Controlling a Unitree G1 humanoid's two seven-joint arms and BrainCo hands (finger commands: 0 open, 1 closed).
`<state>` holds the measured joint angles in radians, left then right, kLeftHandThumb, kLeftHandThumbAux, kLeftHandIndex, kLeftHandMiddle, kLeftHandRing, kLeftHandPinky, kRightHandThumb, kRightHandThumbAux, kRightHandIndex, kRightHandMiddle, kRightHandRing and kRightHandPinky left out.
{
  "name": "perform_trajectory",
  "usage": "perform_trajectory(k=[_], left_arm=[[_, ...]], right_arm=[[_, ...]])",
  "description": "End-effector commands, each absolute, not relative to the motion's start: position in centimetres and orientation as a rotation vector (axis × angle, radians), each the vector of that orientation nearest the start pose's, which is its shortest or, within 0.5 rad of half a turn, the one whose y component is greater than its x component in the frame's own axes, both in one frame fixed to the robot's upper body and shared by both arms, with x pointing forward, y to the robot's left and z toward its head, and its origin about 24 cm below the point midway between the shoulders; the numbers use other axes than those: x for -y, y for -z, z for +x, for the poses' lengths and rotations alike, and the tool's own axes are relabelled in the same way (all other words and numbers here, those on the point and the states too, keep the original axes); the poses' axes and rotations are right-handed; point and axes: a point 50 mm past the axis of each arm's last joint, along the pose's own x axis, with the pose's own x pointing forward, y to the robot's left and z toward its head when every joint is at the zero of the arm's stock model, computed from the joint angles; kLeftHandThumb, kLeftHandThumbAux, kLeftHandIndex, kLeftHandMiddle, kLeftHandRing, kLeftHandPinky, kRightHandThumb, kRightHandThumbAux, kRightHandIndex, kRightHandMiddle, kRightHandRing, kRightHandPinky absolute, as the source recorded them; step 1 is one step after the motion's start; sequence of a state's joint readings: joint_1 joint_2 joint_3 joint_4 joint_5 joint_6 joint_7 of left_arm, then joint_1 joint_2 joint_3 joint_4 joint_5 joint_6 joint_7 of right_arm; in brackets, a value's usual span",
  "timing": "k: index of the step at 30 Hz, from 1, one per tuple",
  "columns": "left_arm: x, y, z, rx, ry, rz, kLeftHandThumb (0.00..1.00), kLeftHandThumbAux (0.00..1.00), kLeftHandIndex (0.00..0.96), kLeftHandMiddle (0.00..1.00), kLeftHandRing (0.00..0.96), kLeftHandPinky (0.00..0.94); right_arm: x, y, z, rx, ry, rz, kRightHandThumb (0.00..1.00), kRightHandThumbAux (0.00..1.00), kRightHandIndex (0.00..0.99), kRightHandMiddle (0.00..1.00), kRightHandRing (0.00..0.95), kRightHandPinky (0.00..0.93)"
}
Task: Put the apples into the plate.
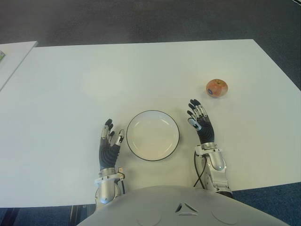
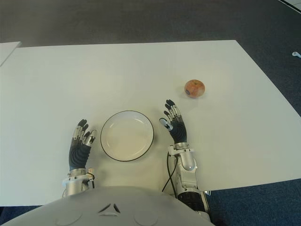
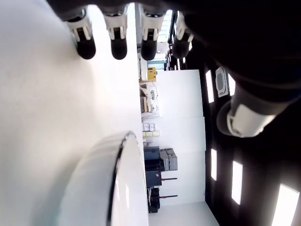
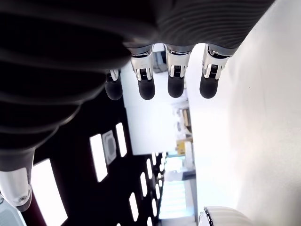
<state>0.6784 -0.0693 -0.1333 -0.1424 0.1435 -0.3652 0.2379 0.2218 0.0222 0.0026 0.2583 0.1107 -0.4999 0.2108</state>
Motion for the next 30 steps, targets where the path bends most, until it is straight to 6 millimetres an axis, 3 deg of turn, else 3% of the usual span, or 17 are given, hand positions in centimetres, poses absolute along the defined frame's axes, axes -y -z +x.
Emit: perform_trajectory(k=[1,24,30], left_arm=[[-15.0,0.6,10.6,-0.14,-0.273,0.074,0.0,0.542,0.038,0.005,0.0,0.0],[-14.8,0.6,10.5,-0.147,-0.287,0.057,0.0,0.534,0.048,0.005,0.0,0.0],[-14.4,0.8,10.9,-0.136,-0.277,0.05,0.0,0.536,0.042,0.003,0.0,0.0]], right_arm=[[14.8,3.2,17.9,-0.05,-0.08,0.122,0.192,0.537,0.0,0.0,0.0,0.0],[15.1,3.2,18.0,-0.042,-0.087,0.117,0.199,0.55,0.0,0.0,0.0,0.0],[15.0,2.0,19.0,-0.008,-0.114,0.097,0.204,0.544,0.0,0.0,0.0,0.0]])
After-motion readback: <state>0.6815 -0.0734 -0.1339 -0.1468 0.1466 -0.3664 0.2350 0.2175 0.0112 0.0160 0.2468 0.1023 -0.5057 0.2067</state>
